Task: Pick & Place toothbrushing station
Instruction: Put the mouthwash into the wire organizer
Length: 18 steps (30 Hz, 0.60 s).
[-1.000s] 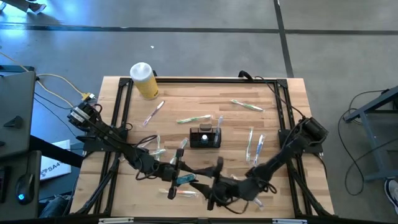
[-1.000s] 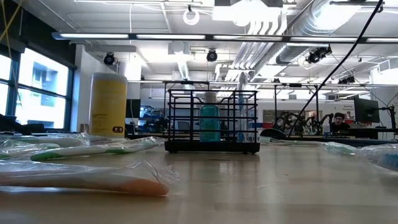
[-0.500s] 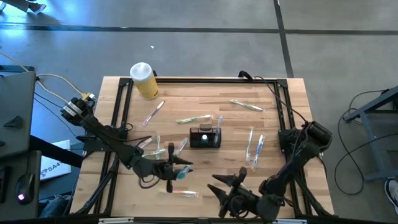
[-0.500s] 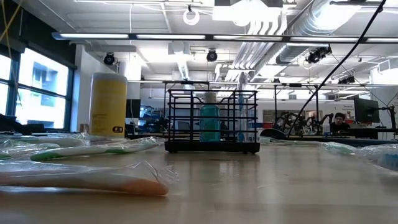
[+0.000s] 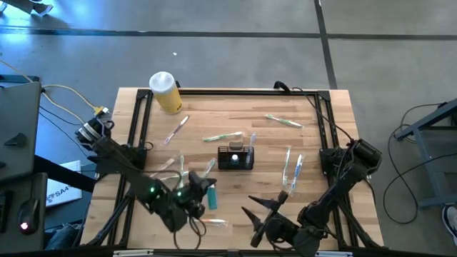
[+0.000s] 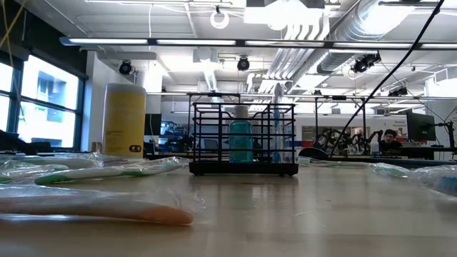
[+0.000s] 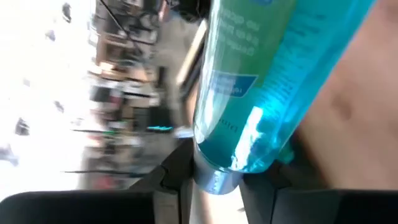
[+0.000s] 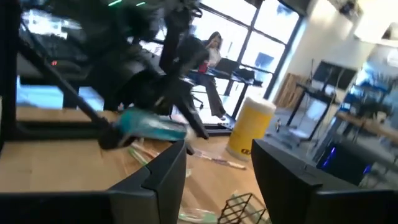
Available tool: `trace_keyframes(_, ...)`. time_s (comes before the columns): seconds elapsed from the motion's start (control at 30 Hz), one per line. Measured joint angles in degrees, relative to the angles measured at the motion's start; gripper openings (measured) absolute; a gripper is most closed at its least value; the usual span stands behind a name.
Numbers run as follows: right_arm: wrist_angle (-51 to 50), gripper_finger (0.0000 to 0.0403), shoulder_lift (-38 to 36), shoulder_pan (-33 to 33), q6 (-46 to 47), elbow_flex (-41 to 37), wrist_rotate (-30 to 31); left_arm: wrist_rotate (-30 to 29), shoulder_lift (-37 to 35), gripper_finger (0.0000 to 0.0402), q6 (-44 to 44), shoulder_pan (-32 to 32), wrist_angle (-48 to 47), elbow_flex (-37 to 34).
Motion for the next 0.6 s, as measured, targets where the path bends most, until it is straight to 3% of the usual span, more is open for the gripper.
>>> trace_keyframes(0.2,-0.05,0.0173,-0.02,-0.03,13.81,0.00,-0.98,-13.16,5.77,0.0090,17.86,-3.70,2.35,0.49)
trace_keyframes(0.3,-0.14,0.0173,-0.02,-0.45,18.19,0.00,-8.51,-18.83,9.51,0.0090,24.73,-4.53,4.56,0.57)
trace_keyframes(0.4,-2.48,0.0173,-0.02,-1.40,24.39,0.00,-18.89,-18.11,12.24,0.0090,25.77,-4.55,4.32,1.42)
trace_keyframes(0.6,-19.73,0.0173,-0.04,-6.01,48.65,0.04,-33.38,-19.14,16.11,0.0090,26.03,-3.68,4.57,3.78)
